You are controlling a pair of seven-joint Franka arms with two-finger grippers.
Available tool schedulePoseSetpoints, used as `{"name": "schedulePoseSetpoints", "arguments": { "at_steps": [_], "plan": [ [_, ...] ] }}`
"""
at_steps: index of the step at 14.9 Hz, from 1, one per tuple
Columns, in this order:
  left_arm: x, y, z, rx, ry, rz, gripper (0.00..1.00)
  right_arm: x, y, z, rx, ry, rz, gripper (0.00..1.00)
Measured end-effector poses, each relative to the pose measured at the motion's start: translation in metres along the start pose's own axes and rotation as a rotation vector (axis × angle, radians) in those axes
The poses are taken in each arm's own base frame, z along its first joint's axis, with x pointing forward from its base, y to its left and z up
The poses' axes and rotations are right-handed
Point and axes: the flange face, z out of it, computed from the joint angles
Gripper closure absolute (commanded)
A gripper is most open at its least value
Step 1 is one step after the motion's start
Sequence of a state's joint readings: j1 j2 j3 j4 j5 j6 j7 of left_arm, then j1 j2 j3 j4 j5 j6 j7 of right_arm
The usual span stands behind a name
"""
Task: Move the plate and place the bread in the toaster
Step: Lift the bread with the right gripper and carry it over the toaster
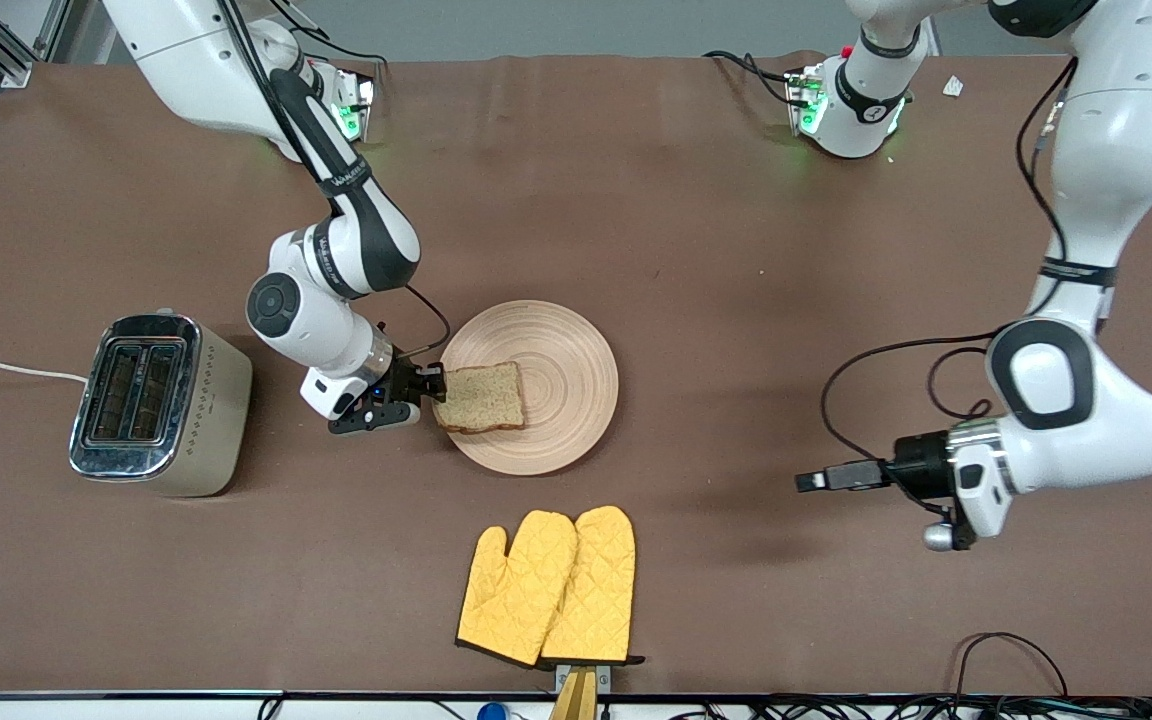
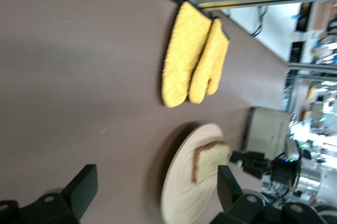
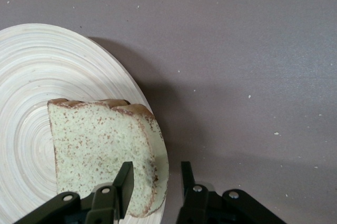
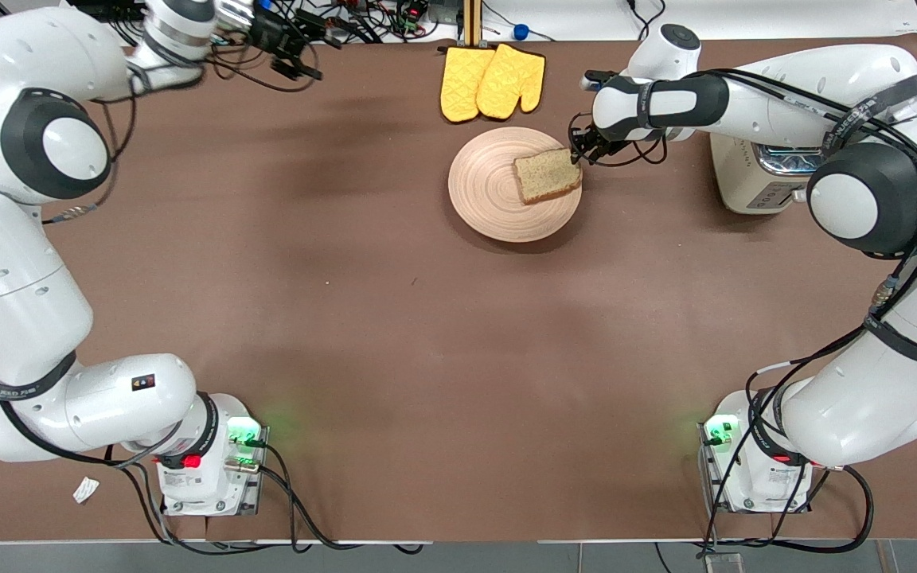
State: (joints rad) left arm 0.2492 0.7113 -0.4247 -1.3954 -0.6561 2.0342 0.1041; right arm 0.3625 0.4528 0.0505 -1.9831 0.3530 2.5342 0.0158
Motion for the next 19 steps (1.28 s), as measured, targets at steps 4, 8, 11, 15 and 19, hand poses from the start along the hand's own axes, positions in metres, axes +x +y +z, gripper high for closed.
{"name": "schedulePoseSetpoints", "arguments": {
  "at_steps": [4, 8, 11, 15, 19],
  "plan": [
    [-0.013, 0.034, -0.049, 0.135, -0.044, -0.006, 0.00, -0.002, 0.001, 0.004, -0.002, -0.007, 0.006, 0.56],
    [-0.052, 0.072, -0.102, 0.372, -0.103, -0.031, 0.00, -0.004, -0.002, 0.007, -0.003, -0.012, 0.002, 0.56],
    [-0.085, 0.110, -0.144, 0.536, -0.087, 0.017, 0.00, -0.006, -0.004, 0.009, -0.004, -0.016, 0.001, 0.56],
    [-0.136, 0.166, -0.202, 0.778, 0.015, 0.088, 0.00, -0.006, -0.004, 0.012, -0.005, -0.020, 0.001, 0.57],
    [-0.192, 0.209, -0.224, 0.913, 0.069, 0.128, 0.00, -0.011, -0.014, 0.022, -0.008, -0.016, 0.013, 0.71]
  ]
}}
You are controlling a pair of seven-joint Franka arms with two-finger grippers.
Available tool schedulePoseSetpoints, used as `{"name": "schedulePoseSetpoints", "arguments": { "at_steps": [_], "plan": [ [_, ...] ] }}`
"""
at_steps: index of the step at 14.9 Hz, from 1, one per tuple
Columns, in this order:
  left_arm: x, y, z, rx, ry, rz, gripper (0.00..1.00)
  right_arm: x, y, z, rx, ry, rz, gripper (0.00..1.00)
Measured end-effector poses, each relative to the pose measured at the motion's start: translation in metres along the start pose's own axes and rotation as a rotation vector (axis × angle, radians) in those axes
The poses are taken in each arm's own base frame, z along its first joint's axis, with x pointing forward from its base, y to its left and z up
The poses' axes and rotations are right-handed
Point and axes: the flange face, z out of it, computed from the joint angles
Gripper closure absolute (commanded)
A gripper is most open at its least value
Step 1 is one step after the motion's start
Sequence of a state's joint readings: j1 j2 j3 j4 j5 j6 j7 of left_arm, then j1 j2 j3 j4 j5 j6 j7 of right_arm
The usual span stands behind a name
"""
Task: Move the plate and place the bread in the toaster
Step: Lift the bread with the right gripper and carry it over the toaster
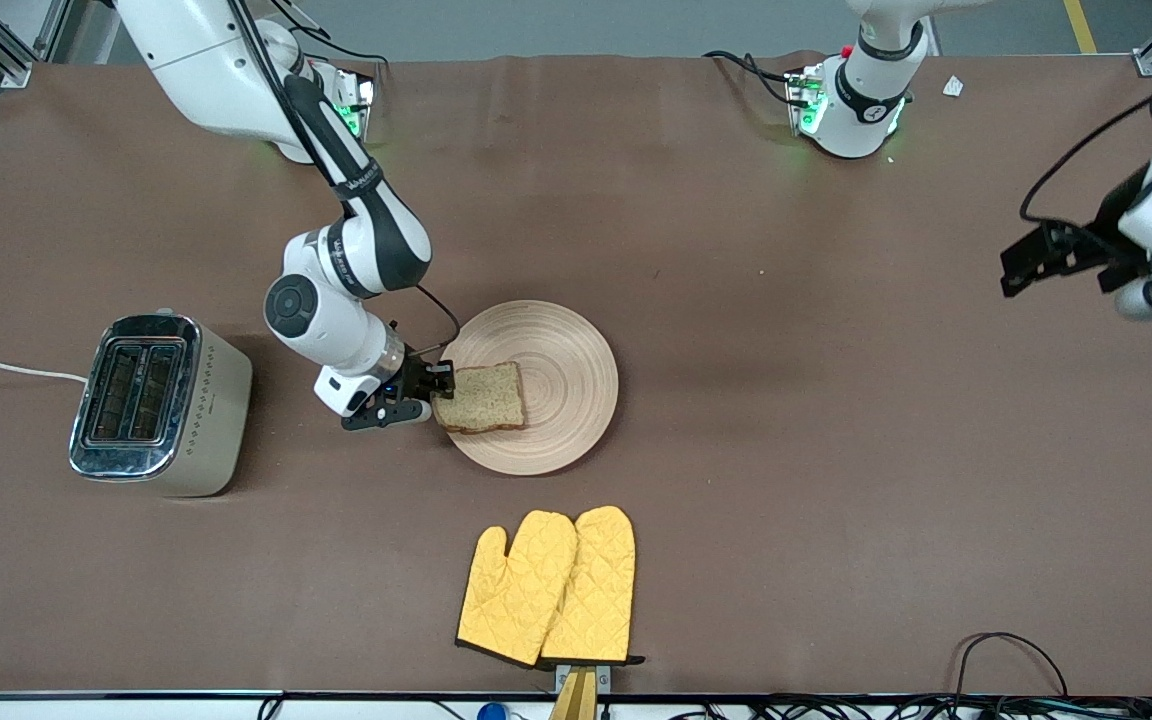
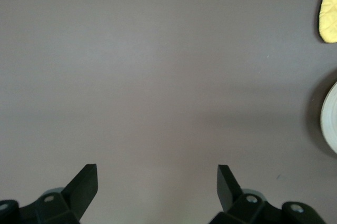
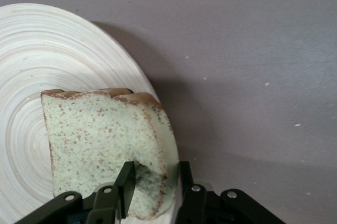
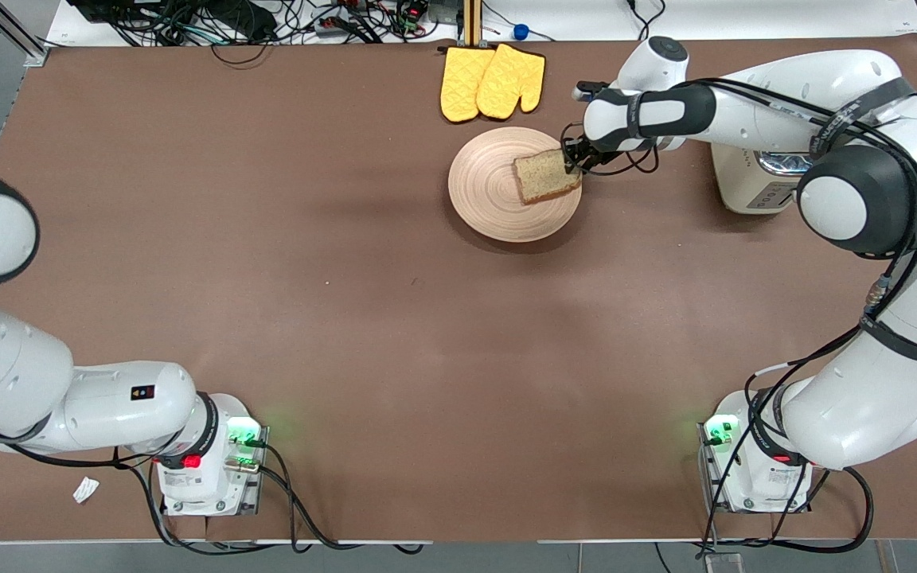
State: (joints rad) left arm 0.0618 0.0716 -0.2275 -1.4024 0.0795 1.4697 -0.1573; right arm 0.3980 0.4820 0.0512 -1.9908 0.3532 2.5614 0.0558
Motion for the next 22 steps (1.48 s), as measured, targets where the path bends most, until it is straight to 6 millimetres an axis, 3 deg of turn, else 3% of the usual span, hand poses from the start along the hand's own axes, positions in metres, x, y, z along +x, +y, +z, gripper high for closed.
{"name": "schedulePoseSetpoints", "arguments": {
  "at_steps": [2, 4, 5, 7, 12, 16, 22],
  "plan": [
    [-0.014, -0.009, 0.001, 0.010, -0.015, 0.011, 0.00, -0.001, -0.003, 0.001, 0.000, 0.002, 0.008, 0.81],
    [-0.016, -0.026, 0.006, -0.024, -0.033, -0.005, 0.00, -0.001, -0.003, 0.001, -0.001, 0.003, 0.010, 0.95],
    [-0.015, -0.035, 0.008, -0.037, -0.037, -0.013, 0.00, 0.000, -0.003, 0.001, 0.000, 0.003, 0.011, 0.98],
    [-0.015, -0.042, 0.008, -0.043, -0.038, -0.024, 0.00, 0.000, -0.004, 0.000, 0.001, 0.005, 0.014, 1.00],
    [-0.018, -0.032, 0.005, -0.043, -0.032, -0.004, 0.00, 0.012, -0.001, -0.015, 0.002, -0.077, 0.024, 1.00],
    [-0.018, -0.031, 0.006, -0.042, -0.035, 0.001, 0.00, 0.045, 0.015, -0.077, -0.056, -0.163, -0.001, 1.00],
    [-0.019, -0.031, 0.003, -0.043, -0.021, 0.000, 0.00, 0.058, 0.002, -0.228, -0.420, -0.166, -0.037, 1.00]
  ]
}}
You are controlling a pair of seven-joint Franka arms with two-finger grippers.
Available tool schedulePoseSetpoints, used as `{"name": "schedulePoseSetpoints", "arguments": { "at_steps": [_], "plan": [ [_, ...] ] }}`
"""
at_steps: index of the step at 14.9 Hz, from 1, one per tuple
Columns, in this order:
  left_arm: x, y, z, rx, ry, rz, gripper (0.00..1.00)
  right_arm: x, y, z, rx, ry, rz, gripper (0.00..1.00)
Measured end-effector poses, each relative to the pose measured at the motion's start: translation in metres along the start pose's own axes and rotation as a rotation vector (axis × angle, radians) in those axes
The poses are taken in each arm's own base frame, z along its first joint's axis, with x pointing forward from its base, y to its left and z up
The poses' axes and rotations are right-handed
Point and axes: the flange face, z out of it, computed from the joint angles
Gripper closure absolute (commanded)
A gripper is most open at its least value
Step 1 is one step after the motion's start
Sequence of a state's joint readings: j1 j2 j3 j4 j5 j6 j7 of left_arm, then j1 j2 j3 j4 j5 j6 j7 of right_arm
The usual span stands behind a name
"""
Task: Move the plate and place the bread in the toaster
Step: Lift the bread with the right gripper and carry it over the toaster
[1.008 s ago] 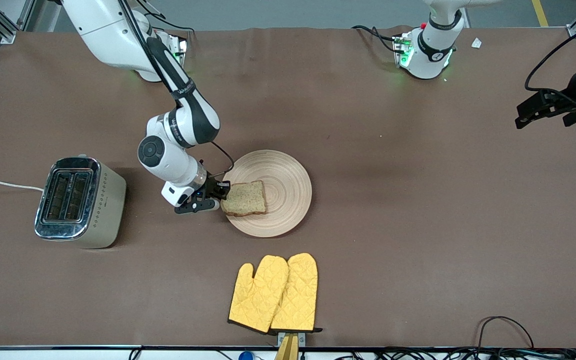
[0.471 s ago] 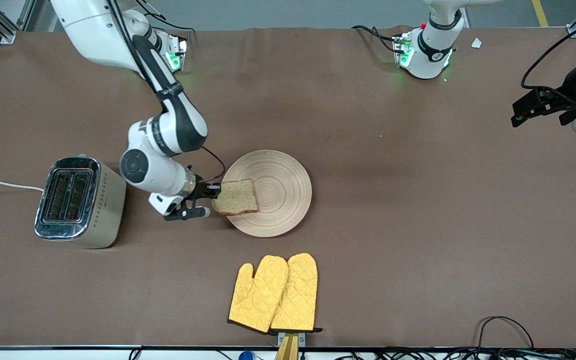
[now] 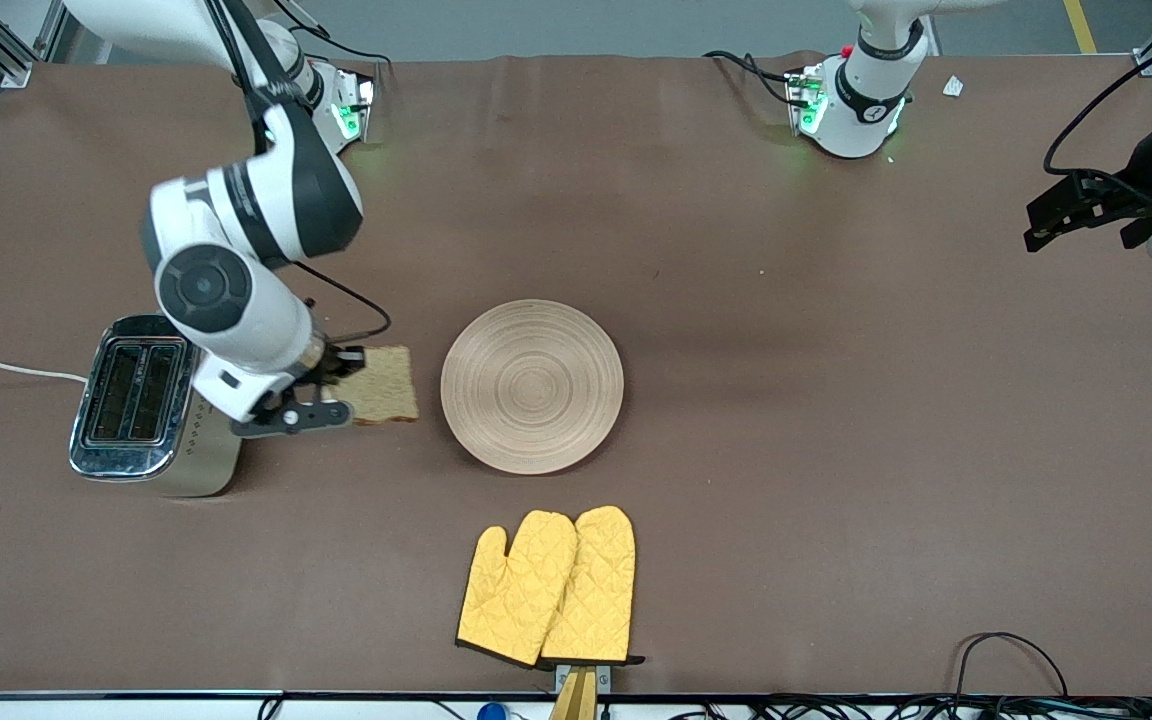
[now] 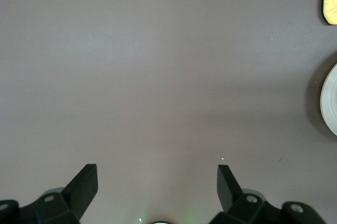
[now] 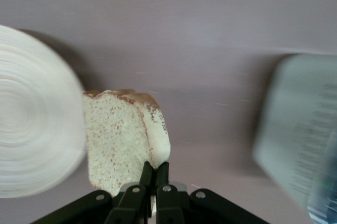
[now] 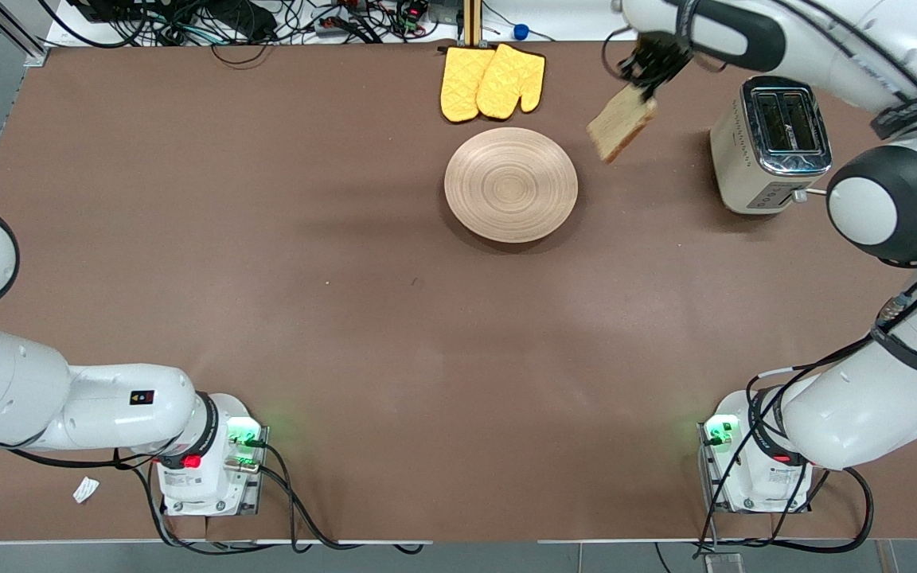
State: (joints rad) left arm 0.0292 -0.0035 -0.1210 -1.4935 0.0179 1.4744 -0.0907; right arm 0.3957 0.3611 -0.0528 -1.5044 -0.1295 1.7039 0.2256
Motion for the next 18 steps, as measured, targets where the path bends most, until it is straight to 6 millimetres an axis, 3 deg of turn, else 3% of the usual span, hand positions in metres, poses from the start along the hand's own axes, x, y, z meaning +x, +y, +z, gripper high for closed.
{"name": "schedulePoseSetpoints", "arguments": {
  "at_steps": [3, 10, 12, 15, 18],
  "plan": [
    [0.003, 0.000, 0.000, -0.002, 0.017, 0.001, 0.00, -0.007, 0.028, -0.032, -0.221, 0.010, 0.002, 1.00],
    [0.004, 0.001, -0.002, -0.003, 0.026, 0.002, 0.00, -0.023, 0.036, -0.041, -0.601, 0.018, 0.223, 1.00],
    [0.004, 0.001, -0.005, -0.004, 0.032, 0.003, 0.00, -0.025, 0.036, -0.037, -0.649, 0.028, 0.278, 1.00],
    [0.004, 0.001, -0.005, -0.004, 0.034, 0.003, 0.00, -0.022, 0.052, -0.027, -0.673, 0.028, 0.346, 1.00],
    [0.004, 0.001, -0.005, -0.004, 0.034, 0.009, 0.00, -0.018, 0.067, -0.005, -0.745, 0.050, 0.367, 1.00]
  ]
}}
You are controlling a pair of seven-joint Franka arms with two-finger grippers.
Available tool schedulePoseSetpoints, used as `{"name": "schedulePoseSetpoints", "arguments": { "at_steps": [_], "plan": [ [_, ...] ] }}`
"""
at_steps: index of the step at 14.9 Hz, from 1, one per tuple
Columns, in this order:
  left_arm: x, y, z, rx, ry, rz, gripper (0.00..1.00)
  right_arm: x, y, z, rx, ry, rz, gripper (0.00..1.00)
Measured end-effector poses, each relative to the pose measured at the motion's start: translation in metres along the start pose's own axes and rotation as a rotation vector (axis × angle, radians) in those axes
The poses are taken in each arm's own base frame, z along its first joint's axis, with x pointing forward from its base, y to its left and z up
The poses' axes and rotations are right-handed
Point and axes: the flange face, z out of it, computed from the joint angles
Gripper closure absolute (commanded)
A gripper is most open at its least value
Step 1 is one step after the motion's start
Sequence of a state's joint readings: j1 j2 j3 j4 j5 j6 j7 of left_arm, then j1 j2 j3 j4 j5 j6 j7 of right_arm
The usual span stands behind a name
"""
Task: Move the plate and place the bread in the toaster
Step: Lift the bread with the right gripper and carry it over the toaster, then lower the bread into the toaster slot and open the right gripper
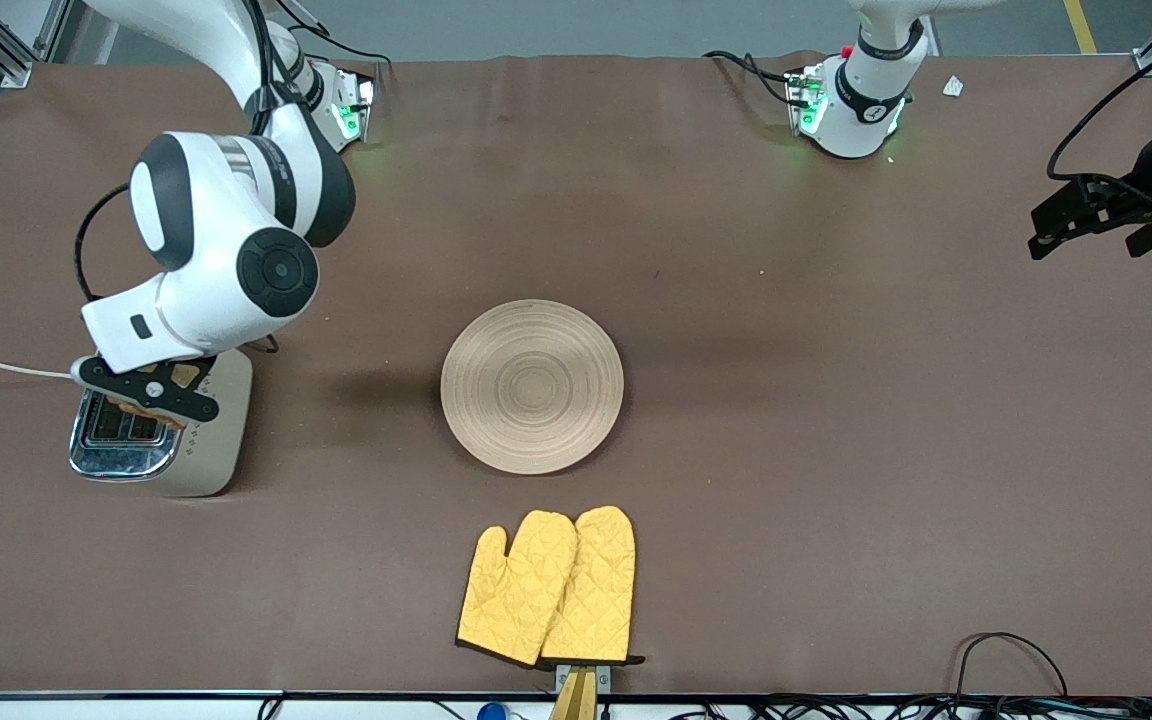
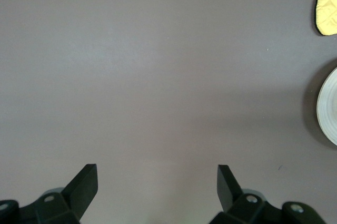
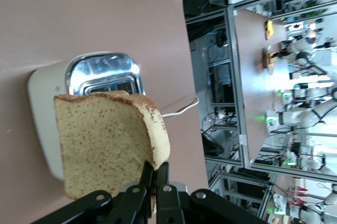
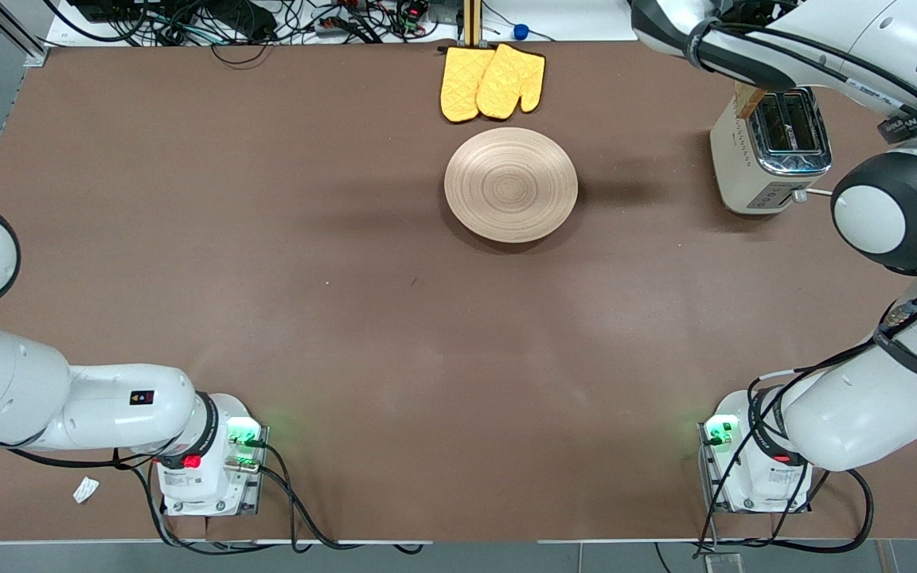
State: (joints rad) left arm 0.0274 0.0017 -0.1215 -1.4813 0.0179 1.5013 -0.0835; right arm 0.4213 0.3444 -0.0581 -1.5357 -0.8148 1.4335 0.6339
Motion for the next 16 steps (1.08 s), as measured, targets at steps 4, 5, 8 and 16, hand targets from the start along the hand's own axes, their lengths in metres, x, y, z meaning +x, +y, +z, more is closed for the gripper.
{"name": "schedulePoseSetpoints", "arguments": {
  "at_steps": [4, 5, 8, 16],
  "plan": [
    [0.000, 0.000, 0.000, 0.000, 0.000, 0.003, 0.00, 0.005, -0.011, 0.043, -0.039, 0.039, 0.006, 1.00],
    [0.000, 0.000, 0.000, 0.000, 0.000, 0.003, 0.00, 0.008, -0.006, 0.052, -0.043, 0.042, 0.009, 1.00],
    [0.000, -0.002, 0.000, 0.000, 0.000, 0.001, 0.00, 0.008, 0.011, 0.065, -0.041, 0.046, 0.024, 1.00],
    [-0.001, 0.010, 0.006, 0.001, -0.011, 0.023, 0.00, -0.011, 0.017, 0.088, -0.041, 0.058, -0.009, 1.00]
  ]
}}
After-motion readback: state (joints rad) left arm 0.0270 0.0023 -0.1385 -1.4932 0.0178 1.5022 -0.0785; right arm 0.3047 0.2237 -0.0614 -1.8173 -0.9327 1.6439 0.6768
